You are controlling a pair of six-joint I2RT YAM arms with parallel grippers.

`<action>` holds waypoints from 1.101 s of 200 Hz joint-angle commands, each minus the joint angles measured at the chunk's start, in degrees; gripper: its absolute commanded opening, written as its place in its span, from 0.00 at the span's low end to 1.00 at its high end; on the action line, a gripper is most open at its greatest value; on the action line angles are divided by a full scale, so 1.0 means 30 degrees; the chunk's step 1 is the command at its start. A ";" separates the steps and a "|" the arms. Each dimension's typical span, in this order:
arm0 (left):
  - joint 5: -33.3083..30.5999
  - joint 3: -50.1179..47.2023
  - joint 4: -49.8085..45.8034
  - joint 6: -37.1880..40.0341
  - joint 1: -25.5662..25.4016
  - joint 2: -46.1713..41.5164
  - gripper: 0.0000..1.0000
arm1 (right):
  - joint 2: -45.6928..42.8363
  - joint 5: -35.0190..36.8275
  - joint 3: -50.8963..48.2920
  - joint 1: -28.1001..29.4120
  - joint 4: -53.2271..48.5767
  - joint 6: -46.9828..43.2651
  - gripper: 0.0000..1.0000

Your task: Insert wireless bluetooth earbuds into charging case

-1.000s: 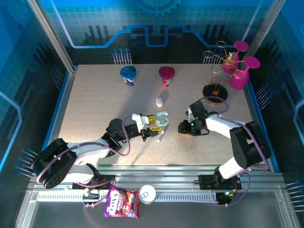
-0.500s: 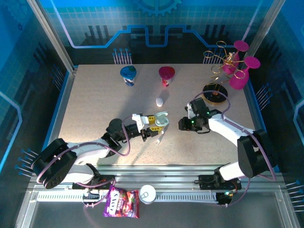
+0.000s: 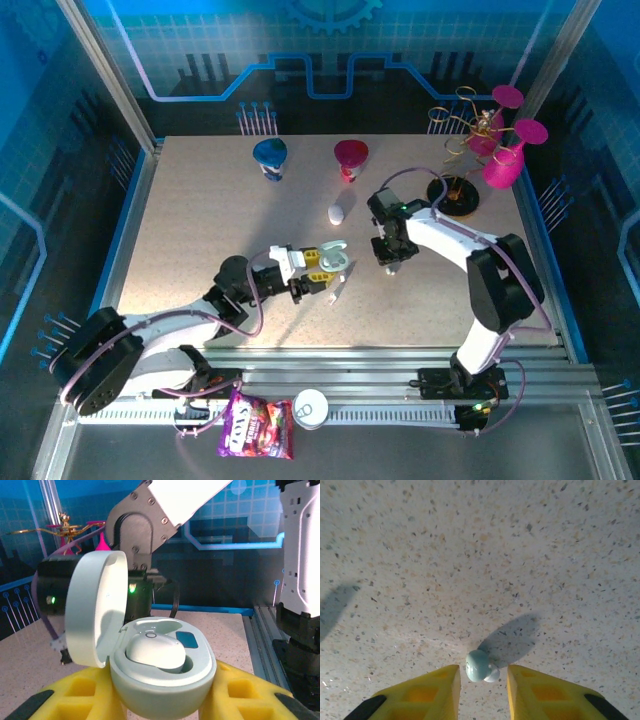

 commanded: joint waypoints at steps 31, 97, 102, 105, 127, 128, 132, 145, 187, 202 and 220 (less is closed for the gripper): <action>-0.0312 -0.0555 -0.0452 0.0565 0.0076 -0.0719 0.26 | 0.2446 0.2103 0.2304 0.1209 -0.3027 -0.0295 0.25; -0.0405 -0.0553 -0.0374 0.0811 0.0087 -0.0476 0.27 | 0.3500 0.2712 0.2862 0.1580 -0.3975 -0.0222 0.27; -0.0384 -0.0521 -0.0384 0.0810 0.0061 -0.0404 0.27 | 0.3589 0.2645 0.2870 0.1608 -0.3939 -0.0208 0.27; -0.0379 -0.0528 -0.0388 0.0813 0.0058 -0.0366 0.27 | 0.3665 0.2631 0.2854 0.1638 -0.3944 -0.0193 0.27; -0.0260 -0.0430 -0.0353 0.0802 0.0077 -0.0257 0.27 | 0.4015 0.2514 0.3015 0.1890 -0.3868 -0.0149 0.26; -0.0278 -0.0438 -0.0356 0.0793 0.0082 -0.0246 0.27 | 0.4028 0.2511 0.3035 0.1898 -0.3873 -0.0149 0.26; -0.0267 -0.0432 -0.0348 0.0781 0.0072 -0.0262 0.27 | 0.4094 0.2505 0.3026 0.1905 -0.3855 -0.0149 0.26; -0.0273 -0.0444 -0.0339 0.0813 0.0077 -0.0292 0.27 | 0.4278 0.2522 0.3092 0.2027 -0.3824 -0.0178 0.26; -0.0266 -0.0417 -0.0502 0.0857 0.0078 -0.0406 0.27 | 0.4652 0.2864 0.3055 0.2018 -0.3906 -0.0193 0.23; -0.0296 -0.0415 -0.0542 0.0887 0.0072 -0.0410 0.27 | 0.4709 0.2996 0.3018 0.2023 -0.3914 -0.0207 0.22; -0.0272 -0.0388 -0.0537 0.0887 0.0064 -0.0352 0.27 | 0.4779 0.3086 0.2982 0.2016 -0.3907 -0.0237 0.21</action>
